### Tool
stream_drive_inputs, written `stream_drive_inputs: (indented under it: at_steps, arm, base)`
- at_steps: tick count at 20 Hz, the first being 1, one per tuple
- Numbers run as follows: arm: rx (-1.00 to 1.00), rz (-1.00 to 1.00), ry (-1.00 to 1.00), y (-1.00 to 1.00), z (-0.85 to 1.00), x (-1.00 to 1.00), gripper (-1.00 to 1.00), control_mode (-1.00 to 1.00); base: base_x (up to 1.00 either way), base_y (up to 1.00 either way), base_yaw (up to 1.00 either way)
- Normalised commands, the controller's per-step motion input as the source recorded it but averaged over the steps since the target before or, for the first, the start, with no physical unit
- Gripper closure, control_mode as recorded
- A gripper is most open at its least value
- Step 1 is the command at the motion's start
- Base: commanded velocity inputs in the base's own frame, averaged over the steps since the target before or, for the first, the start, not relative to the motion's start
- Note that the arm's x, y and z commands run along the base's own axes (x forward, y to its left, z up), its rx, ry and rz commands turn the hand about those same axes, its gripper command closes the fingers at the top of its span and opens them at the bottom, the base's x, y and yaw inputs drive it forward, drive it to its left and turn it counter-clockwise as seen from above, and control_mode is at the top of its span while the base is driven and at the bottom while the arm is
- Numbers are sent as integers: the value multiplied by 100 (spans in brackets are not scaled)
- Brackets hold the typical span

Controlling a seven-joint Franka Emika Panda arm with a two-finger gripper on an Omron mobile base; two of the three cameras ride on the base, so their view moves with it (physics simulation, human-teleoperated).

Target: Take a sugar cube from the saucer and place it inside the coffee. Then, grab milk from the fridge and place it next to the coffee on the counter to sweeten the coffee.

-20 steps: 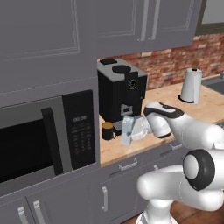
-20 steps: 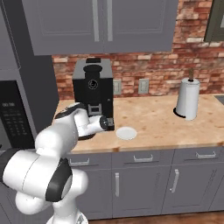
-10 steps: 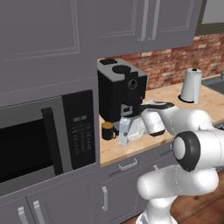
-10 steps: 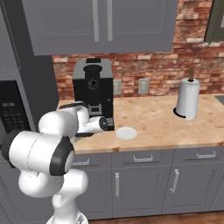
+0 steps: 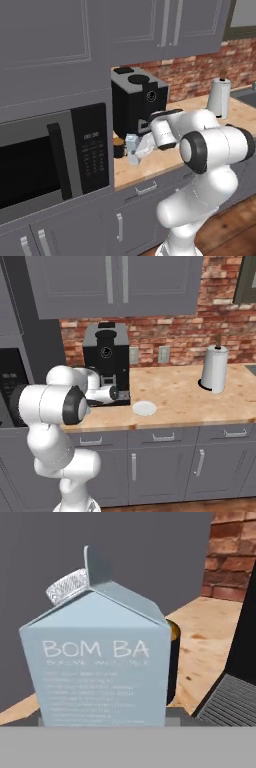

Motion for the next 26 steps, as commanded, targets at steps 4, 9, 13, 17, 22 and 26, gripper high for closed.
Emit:
stream_drive_inputs:
  at_steps: [4,9,13,17,22,26]
  arm:
    - [0,0,0,4,-10,25,-100,-100]
    - [0,0,-3,-20,0,-34,-100,-100]
    - [0,1,-18,-36,4,-68,-100,-100]
    - [0,0,-24,-34,12,-38,-100,-100]
    - [0,0,-28,-52,32,-32,-100,-100]
    - [0,-1,-51,-42,94,-75,-100,-100]
  base:
    - [0,0,0]
    - [0,0,0]
    - [0,0,0]
    - [0,0,0]
    - [0,0,0]
    - [0,0,0]
